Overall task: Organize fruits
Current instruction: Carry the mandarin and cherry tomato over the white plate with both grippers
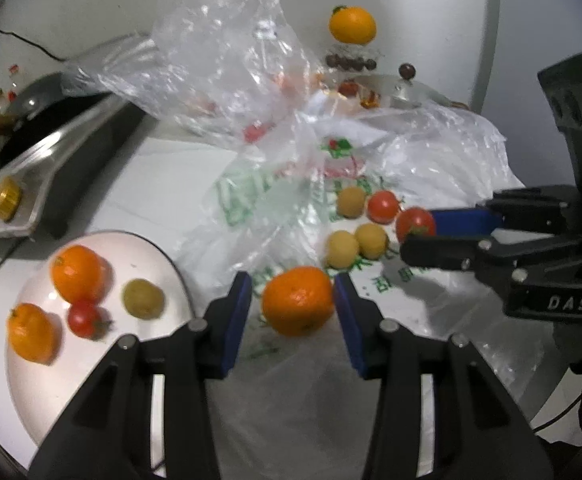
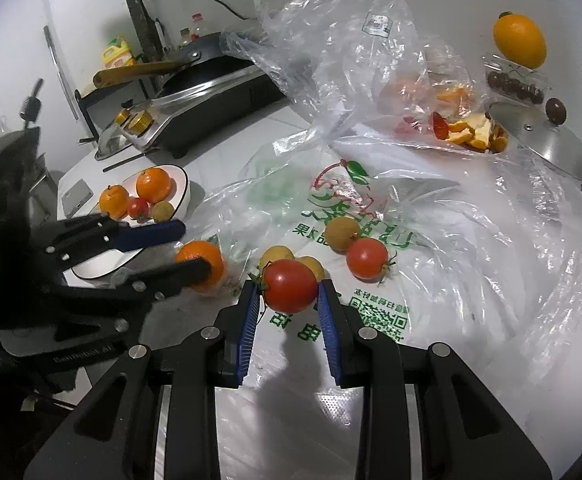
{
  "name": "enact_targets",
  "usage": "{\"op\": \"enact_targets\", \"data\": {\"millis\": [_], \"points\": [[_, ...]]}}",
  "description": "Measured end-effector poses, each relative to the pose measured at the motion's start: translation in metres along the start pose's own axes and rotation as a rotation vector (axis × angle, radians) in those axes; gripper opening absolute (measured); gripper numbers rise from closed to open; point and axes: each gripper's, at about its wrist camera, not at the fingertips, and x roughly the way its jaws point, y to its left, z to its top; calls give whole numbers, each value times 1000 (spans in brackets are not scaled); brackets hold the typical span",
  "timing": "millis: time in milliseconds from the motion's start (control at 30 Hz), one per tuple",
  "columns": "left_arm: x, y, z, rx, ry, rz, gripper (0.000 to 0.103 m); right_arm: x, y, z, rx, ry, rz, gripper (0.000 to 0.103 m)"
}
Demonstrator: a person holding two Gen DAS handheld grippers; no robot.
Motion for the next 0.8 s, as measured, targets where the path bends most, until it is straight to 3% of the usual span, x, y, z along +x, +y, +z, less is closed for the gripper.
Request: {"op": "enact_targets", "data": {"millis": [133,500,800], "points": [[12,3,-6,-23,41,-1,44,-3,-4,-1,8,-4,-8,32],[-3,8,-7,-40,-20,5,42,-3,-8,-2,10,-3,-11,32],[-44,16,-8,-34,-144,151,42,-2,3,1,-6,-2,-9,32]]}}
